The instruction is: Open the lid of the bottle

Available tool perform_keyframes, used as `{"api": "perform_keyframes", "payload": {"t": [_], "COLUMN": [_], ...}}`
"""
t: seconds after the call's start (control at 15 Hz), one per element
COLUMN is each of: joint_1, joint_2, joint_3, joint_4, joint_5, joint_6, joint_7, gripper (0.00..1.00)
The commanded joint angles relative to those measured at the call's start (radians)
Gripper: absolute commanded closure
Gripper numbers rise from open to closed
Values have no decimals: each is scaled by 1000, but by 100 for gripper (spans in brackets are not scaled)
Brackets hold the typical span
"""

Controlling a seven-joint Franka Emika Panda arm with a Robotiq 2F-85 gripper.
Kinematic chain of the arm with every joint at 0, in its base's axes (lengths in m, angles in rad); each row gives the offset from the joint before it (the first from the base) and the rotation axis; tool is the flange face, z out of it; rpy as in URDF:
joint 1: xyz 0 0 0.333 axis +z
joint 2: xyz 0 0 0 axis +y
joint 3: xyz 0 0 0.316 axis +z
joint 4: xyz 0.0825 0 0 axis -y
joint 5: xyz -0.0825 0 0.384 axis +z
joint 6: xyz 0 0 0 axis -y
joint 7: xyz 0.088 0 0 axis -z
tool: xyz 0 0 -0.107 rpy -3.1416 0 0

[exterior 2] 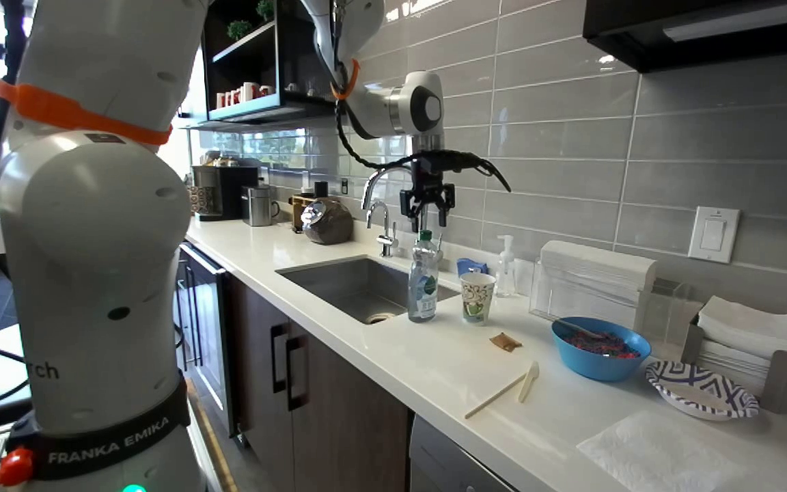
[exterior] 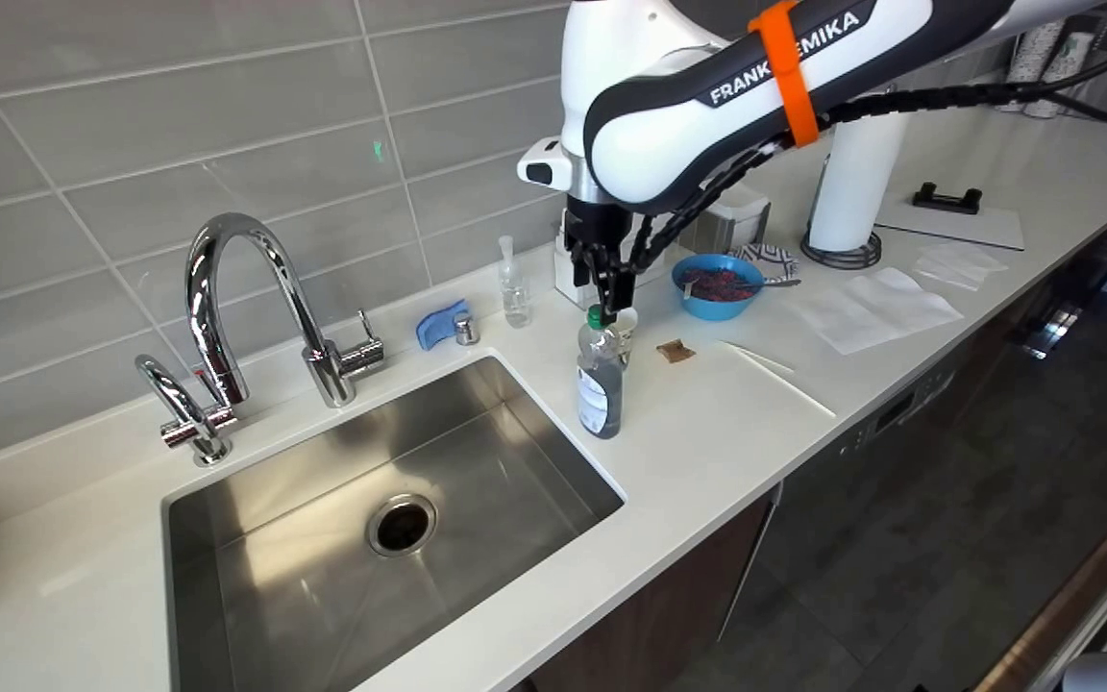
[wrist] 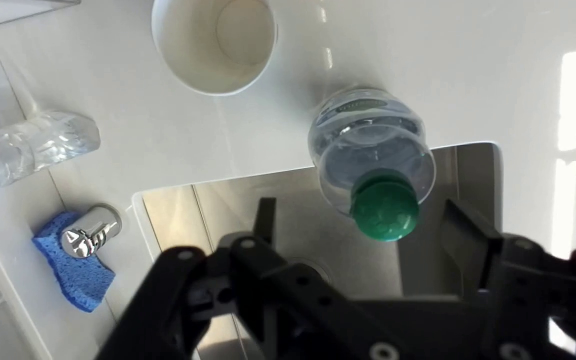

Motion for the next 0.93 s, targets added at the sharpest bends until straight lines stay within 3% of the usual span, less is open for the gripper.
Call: {"api": "perform_keyframes", "payload": {"t": [0.0, 0.27, 0.33, 0.47, 0.67, 0.73, 0.87], "joint_1": [-6, -7, -7, -8, -9, -9, -8], "joint_2": [-13, -16, -17, -17, -18, -20, -23], "joint_3": [8, 8, 9, 9, 11, 11, 13], "joint_4": [-43, -47, -47, -47, -50, -51, -51], "joint_5": [-28, -29, -27, -27, -25, -26, -26], "joint_6": [43, 46, 45, 45, 44, 44, 40], "joint_7": [17, 18, 15, 11, 7, 4, 1], "gripper": [17, 32, 40, 65, 75, 71, 76]}}
